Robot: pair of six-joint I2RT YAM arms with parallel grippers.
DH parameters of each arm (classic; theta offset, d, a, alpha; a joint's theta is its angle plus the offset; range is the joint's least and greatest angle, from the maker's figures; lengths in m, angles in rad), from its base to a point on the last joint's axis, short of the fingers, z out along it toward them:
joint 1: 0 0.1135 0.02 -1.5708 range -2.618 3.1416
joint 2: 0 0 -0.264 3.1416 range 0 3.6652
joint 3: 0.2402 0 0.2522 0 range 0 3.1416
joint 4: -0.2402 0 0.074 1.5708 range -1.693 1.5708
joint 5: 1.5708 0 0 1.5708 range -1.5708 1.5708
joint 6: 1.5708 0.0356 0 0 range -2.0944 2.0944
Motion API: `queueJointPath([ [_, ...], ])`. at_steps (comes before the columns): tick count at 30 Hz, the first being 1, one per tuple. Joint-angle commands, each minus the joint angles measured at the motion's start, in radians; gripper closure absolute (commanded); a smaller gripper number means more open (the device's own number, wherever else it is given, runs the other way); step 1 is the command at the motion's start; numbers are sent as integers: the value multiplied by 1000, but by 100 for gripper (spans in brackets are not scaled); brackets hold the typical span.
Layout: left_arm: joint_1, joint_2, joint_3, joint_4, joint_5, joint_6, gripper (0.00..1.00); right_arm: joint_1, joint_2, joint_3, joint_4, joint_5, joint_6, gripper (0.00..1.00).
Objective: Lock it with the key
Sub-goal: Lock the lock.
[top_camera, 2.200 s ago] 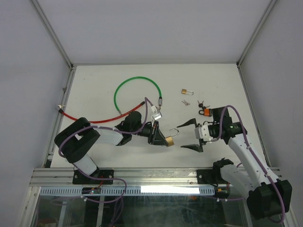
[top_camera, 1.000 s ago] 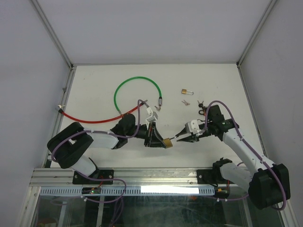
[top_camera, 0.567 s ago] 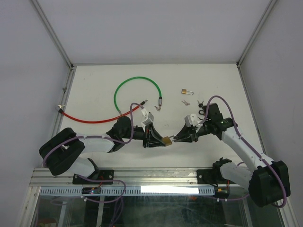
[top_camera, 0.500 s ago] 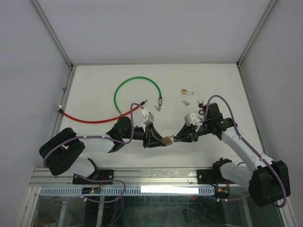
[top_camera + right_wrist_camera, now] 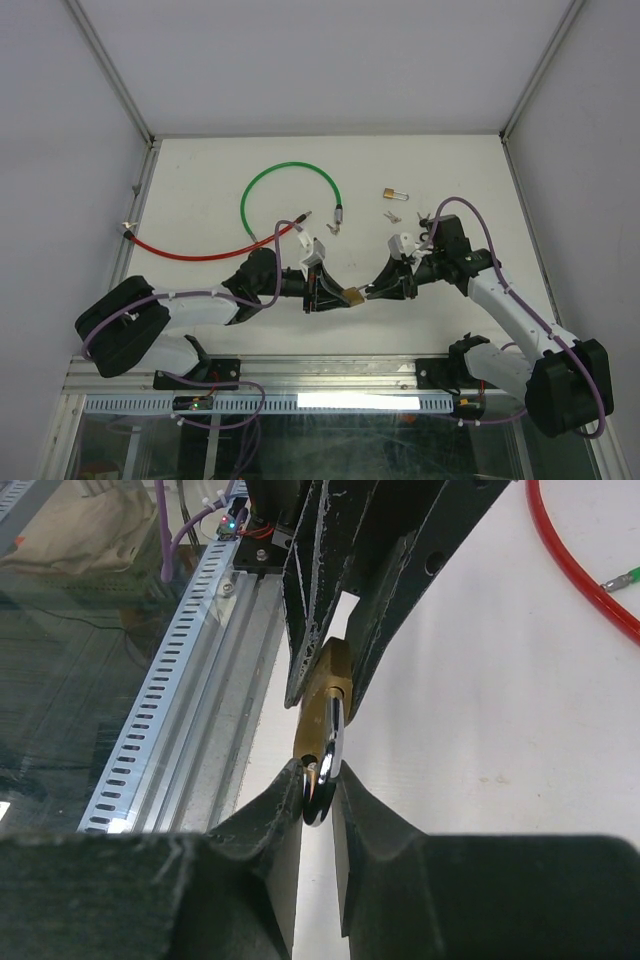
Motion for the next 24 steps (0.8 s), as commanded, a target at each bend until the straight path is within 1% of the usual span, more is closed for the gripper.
queueJointPath([
  [1, 2, -58, 26, -4, -88, 53, 100, 8, -12, 47, 42, -42, 61, 81],
  [5, 1, -76, 29, -42, -113, 72, 100, 8, -12, 47, 69, -34, 99, 80],
  [11, -9, -87, 34, -95, -132, 105, 100, 2, -12, 47, 110, -19, 166, 73],
  [24, -16, -94, 35, -123, -137, 132, 100, -9, -9, 57, 137, 1, 225, 73],
])
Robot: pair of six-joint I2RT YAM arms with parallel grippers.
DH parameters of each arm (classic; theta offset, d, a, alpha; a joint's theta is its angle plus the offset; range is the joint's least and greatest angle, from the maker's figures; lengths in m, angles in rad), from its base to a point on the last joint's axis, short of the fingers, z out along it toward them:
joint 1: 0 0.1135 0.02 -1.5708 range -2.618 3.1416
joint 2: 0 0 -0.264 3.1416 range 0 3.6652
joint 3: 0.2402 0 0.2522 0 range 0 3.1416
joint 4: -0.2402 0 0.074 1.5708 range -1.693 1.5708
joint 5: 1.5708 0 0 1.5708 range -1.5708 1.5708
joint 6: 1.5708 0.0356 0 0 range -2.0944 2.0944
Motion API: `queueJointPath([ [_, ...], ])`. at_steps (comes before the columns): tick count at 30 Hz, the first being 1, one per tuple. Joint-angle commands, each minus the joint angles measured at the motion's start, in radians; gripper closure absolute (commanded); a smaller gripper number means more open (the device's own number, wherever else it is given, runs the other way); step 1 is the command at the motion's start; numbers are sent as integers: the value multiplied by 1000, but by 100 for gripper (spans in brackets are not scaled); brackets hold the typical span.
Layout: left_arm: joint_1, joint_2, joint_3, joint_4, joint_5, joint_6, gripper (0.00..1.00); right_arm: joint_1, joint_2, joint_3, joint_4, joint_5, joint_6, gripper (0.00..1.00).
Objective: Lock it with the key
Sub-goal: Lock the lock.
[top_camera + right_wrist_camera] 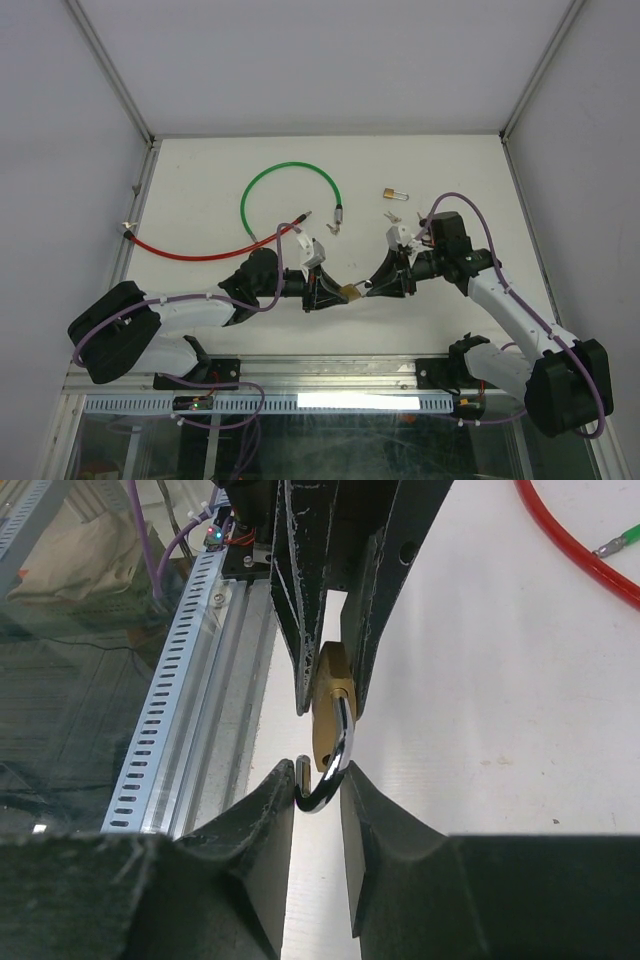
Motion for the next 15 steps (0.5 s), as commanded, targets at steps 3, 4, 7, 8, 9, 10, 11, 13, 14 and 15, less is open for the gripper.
queueJointPath([
  [3, -9, -33, 31, 3, -36, 36, 100, -6, -8, 61, 48, -35, 56, 74],
  [4, -9, -34, 31, 2, -36, 36, 100, -7, -8, 62, 52, -35, 67, 74],
  [7, -9, -37, 31, 0, -37, 39, 100, -13, -7, 63, 57, -32, 79, 74],
  [8, -9, -40, 29, -1, -38, 40, 100, -14, -6, 64, 59, -30, 84, 74],
  [9, -9, -40, 28, -1, -39, 41, 100, -14, -5, 64, 59, -29, 87, 74],
  [10, -9, -42, 28, -3, -40, 43, 100, -16, -5, 64, 61, -28, 89, 74],
  [11, -9, -44, 27, -5, -42, 44, 100, -16, -4, 64, 62, -26, 92, 75],
  [13, -9, -49, 26, -6, -44, 46, 100, -16, -1, 64, 66, -22, 97, 77],
  [14, -9, -51, 24, -5, -45, 46, 100, -16, 1, 62, 67, -21, 98, 78],
  [15, -9, -52, 24, -5, -45, 47, 100, -16, 2, 62, 71, -18, 101, 79],
])
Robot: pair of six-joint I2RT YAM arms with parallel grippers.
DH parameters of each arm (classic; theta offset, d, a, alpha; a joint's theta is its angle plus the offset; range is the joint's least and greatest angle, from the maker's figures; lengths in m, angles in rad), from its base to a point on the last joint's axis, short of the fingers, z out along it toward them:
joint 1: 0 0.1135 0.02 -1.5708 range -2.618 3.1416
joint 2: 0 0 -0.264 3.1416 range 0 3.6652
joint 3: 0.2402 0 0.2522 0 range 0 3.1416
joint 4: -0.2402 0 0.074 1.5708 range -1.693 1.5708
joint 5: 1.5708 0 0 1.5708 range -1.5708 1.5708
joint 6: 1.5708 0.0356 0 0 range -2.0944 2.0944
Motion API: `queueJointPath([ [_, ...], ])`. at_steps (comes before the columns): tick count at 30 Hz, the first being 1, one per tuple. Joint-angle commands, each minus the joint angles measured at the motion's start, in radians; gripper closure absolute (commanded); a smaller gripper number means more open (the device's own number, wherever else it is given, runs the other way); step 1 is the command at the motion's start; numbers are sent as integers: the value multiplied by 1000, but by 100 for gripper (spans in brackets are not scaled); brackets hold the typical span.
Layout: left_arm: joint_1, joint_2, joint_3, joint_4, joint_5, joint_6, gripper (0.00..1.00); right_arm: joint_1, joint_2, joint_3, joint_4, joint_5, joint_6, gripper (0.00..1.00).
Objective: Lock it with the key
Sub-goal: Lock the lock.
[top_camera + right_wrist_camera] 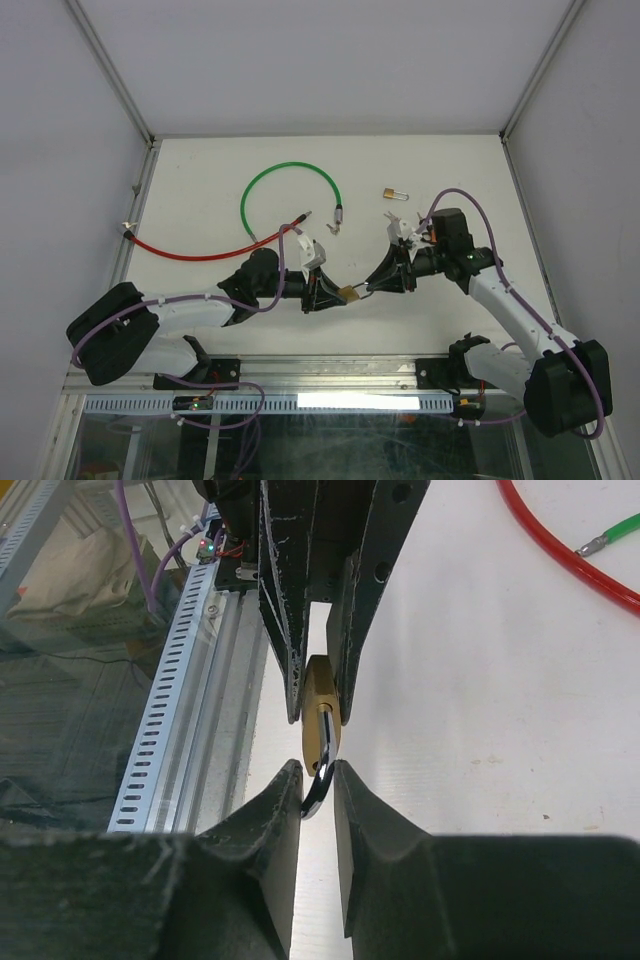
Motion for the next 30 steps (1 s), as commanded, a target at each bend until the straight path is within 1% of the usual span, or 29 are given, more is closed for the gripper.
queueJointPath([
  [1, -9, -47, 22, 43, -43, 26, 100, -3, 3, 49, 45, -27, 33, 80],
  [7, -9, -64, 18, 45, -56, 31, 100, -3, 25, 51, 41, -19, 40, 81],
  [15, -9, -87, 1, 69, -65, 26, 100, 0, 57, 56, 21, -9, 30, 77],
  [20, -10, -91, -3, 72, -65, 27, 100, 2, 54, 55, 19, -8, 26, 78],
  [23, -9, -88, -3, 72, -65, 28, 100, 2, 53, 56, 18, -13, 22, 82],
  [24, -9, -87, -3, 72, -66, 28, 100, 2, 54, 56, 16, -15, 20, 84],
  [27, -10, -88, -4, 75, -67, 26, 100, 2, 54, 60, 0, -29, -7, 97],
  [28, -10, -90, -3, 77, -69, 23, 100, 2, 53, 61, -9, -34, -23, 99],
  [30, -10, -95, -8, 86, -74, 19, 100, 3, 54, 66, -30, -48, -54, 100],
])
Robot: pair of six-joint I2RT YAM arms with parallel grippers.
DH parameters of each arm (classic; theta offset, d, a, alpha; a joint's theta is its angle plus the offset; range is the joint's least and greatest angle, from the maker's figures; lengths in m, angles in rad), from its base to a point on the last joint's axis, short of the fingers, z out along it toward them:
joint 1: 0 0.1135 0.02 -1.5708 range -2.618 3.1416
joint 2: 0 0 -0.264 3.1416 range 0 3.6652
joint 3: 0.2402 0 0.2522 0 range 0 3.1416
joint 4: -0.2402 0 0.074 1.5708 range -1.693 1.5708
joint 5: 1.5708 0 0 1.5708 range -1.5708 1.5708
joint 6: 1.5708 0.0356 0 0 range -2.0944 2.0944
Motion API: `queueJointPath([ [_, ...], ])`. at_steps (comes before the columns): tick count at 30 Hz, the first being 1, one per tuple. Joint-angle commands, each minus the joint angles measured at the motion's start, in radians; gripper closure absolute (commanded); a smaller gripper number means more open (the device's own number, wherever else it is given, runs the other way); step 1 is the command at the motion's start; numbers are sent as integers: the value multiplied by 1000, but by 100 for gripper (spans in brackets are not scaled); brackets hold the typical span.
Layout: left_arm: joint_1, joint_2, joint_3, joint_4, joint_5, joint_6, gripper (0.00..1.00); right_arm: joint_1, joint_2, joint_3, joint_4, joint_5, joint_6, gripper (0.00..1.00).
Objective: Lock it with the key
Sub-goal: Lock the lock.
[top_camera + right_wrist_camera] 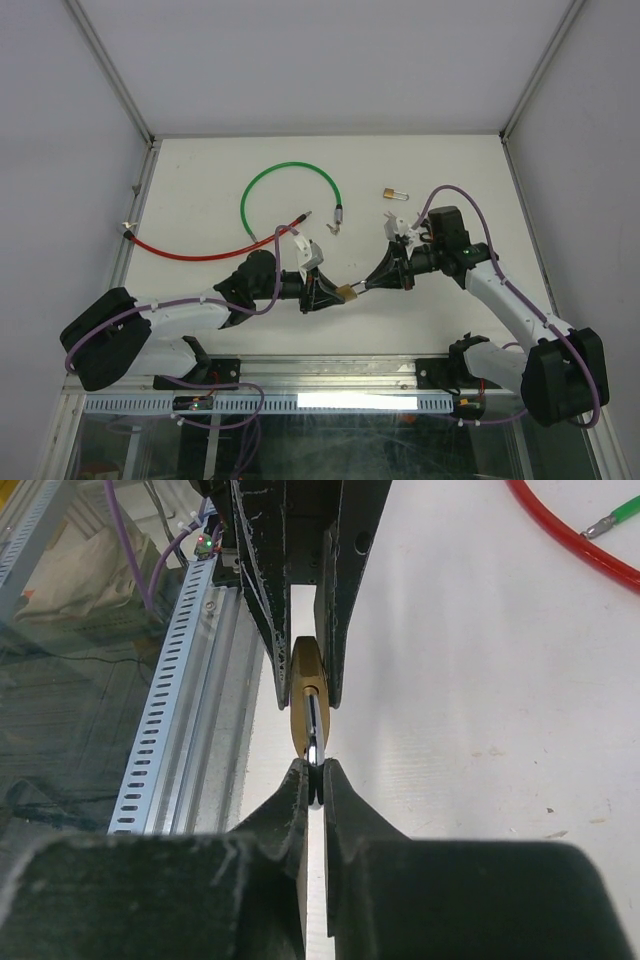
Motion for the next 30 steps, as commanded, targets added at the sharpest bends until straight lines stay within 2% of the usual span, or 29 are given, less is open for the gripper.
queueJointPath([
  [1, -3, -46, 4, 119, -29, 13, 100, 3, -3, 49, -42, -60, -65, 100],
  [7, -4, -57, -6, 141, -43, -6, 98, 0, 1, 65, -115, -120, -162, 100],
  [22, -4, -33, -20, 235, -33, -55, 94, -8, 9, 67, -124, -148, -160, 100],
  [26, -4, -26, -42, 318, -32, -86, 88, -11, 9, 82, -129, -149, -139, 100],
  [30, -4, -15, -73, 417, -52, -127, 74, -18, 3, 91, -121, -149, -107, 100],
])
